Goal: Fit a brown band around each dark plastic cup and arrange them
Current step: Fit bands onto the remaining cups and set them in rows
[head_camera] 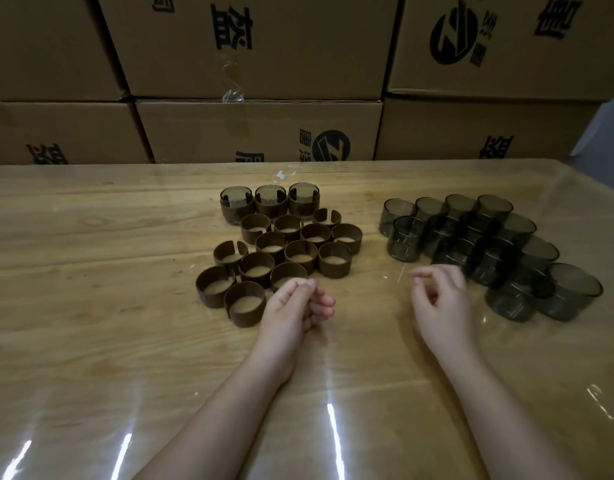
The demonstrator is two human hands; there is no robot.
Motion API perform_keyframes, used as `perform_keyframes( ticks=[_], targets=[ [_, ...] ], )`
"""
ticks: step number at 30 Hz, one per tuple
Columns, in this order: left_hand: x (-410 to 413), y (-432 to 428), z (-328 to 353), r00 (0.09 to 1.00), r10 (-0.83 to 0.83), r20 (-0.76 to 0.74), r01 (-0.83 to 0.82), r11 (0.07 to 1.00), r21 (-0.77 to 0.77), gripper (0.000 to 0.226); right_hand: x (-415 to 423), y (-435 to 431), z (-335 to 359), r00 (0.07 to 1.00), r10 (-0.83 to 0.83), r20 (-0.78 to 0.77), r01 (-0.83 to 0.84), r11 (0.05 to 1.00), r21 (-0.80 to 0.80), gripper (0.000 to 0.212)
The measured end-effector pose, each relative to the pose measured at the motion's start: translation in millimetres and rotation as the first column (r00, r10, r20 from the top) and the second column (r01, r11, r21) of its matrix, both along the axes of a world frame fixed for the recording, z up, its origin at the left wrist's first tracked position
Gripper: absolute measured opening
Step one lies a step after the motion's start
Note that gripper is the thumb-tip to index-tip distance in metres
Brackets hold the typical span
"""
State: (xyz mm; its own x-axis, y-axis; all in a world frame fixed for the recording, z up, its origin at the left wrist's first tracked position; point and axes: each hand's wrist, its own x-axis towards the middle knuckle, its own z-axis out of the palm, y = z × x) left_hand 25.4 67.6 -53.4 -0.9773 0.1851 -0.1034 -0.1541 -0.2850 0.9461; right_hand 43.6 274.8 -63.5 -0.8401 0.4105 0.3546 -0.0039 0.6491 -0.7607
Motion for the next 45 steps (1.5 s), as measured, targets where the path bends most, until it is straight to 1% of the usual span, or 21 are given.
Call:
perform_keyframes(
  ticks=[2, 4, 7, 9, 14, 18, 20, 21, 22, 23, 24, 25, 27, 33, 35, 37, 38, 40, 41, 43, 45],
  targets=[
    [0, 0, -1, 1.0, -0.006, -0.002, 0.006, 1.0, 0.003, 0.023, 0, 7, 1, 0.996, -0.083, -0.018, 0.084, 0.996, 0.021, 0.015],
    [-1, -1, -2, 1.0, -0.01, -0.006, 0.01, 1.0, 0.005, 0.023, 0, 12, 1, 0.991, -0.13, -0.025, 0.131, 0.988, 0.08, 0.032],
    [-2, -1, -2, 1.0, -0.018, -0.007, 0.018, 1.0, -0.001, 0.023, -1, 16, -1, 0.991, -0.12, 0.061, 0.11, 0.983, 0.145, 0.059],
    [-2, -2, -3, 1.0, -0.025, -0.008, 0.025, 1.0, -0.009, 0.023, -3, 17, -4, 0.986, -0.129, 0.109, 0.111, 0.981, 0.161, 0.063],
    [-2, -3, -3, 1.0, -0.03, -0.005, 0.03, 1.0, 0.001, 0.023, -8, 14, -3, 0.978, -0.199, 0.059, 0.195, 0.978, 0.074, 0.053],
    [-2, -3, -4, 0.999, -0.034, -0.011, 0.034, 0.999, 0.0, 0.023, -4, 11, 0, 0.984, -0.159, -0.078, 0.161, 0.986, 0.03, 0.026],
    [-3, -2, -5, 1.0, -0.021, -0.015, 0.021, 1.0, 0.003, 0.021, -2, -1, 4, 0.989, -0.085, -0.12, 0.062, 0.98, -0.187, 0.019],
    [-3, -1, -5, 1.0, -0.015, -0.019, 0.015, 1.0, 0.004, 0.018, 0, -10, 7, 0.992, -0.044, -0.122, -0.004, 0.929, -0.371, 0.02],
    [-3, -1, -5, 1.0, -0.009, -0.024, 0.01, 1.0, 0.007, 0.017, 2, -21, 9, 0.993, 0.0, -0.119, -0.069, 0.817, -0.573, 0.022],
    [-2, 0, -5, 1.0, -0.005, -0.031, 0.005, 1.0, 0.011, 0.021, 5, -32, 10, 0.991, 0.055, -0.118, -0.125, 0.658, -0.743, 0.022],
    [-2, 1, -5, 0.999, -0.005, -0.039, 0.005, 1.0, 0.014, 0.03, 8, -41, 9, 0.985, 0.119, -0.126, -0.169, 0.504, -0.847, 0.022],
    [-1, 1, -6, 0.999, -0.009, -0.047, 0.01, 1.0, 0.015, 0.041, 10, -49, 7, 0.973, 0.187, -0.139, -0.205, 0.403, -0.892, 0.021],
    [-1, 0, -7, 0.998, -0.022, -0.058, 0.023, 1.0, 0.013, 0.056, 12, -58, 7, 0.941, 0.287, -0.178, -0.271, 0.325, -0.906, 0.02],
    [0, 2, -12, 0.991, -0.061, -0.121, 0.052, 0.996, -0.075, 0.068, 10, -53, 11, 0.898, 0.36, -0.254, -0.352, 0.239, -0.905, 0.025],
    [0, 3, -13, 0.989, -0.07, -0.127, 0.059, 0.994, -0.087, 0.069, 11, -53, 11, 0.877, 0.403, -0.262, -0.381, 0.251, -0.89, 0.021],
    [-1, 2, -14, 0.991, -0.069, -0.118, 0.059, 0.994, -0.088, 0.065, 12, -58, 9, 0.876, 0.413, -0.248, -0.401, 0.339, -0.851, 0.019],
    [-1, 2, -13, 0.992, -0.069, -0.109, 0.06, 0.995, -0.08, 0.061, 13, -60, 7, 0.887, 0.4, -0.23, -0.407, 0.445, -0.798, 0.019],
    [0, 2, -10, 0.995, -0.067, -0.077, 0.065, 0.997, -0.036, 0.054, 14, -65, 5, 0.901, 0.369, -0.229, -0.43, 0.684, -0.589, 0.026],
    [0, 3, -9, 0.996, -0.066, -0.057, 0.066, 0.998, 0.003, 0.057, 16, -66, 4, 0.894, 0.374, -0.244, -0.447, 0.759, -0.474, 0.029],
    [0, 3, -8, 0.997, -0.066, -0.044, 0.069, 0.995, 0.069, 0.064, 17, -67, 5, 0.871, 0.412, -0.266, -0.483, 0.817, -0.315, 0.032],
    [0, 3, -7, 0.997, -0.063, -0.052, 0.067, 0.994, 0.087, 0.063, 17, -66, 5, 0.846, 0.465, -0.261, -0.524, 0.814, -0.25, 0.033]
  ],
)
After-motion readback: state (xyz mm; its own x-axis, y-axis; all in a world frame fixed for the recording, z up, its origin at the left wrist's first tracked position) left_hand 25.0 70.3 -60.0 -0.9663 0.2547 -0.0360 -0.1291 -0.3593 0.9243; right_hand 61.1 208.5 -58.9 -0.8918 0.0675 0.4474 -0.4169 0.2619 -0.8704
